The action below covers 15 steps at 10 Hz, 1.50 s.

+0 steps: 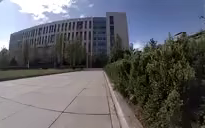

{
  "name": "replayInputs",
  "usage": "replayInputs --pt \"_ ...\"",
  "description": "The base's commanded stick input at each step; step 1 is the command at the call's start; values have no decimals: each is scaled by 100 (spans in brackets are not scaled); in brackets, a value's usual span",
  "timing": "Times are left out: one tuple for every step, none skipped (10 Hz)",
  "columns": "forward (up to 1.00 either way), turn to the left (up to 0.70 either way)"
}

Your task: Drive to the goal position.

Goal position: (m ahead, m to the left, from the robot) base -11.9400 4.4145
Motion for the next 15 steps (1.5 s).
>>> replayInputs --pt "4 0" --pt "4 0" --pt "5 0" --pt "4 0" --pt "4 0" --pt "4 0" --pt "4 0" --pt "4 0" --pt "4 0" --pt "4 0" --pt "4 0" --pt "4 0" --pt "4 0" --pt "4 0" --pt "4 0"
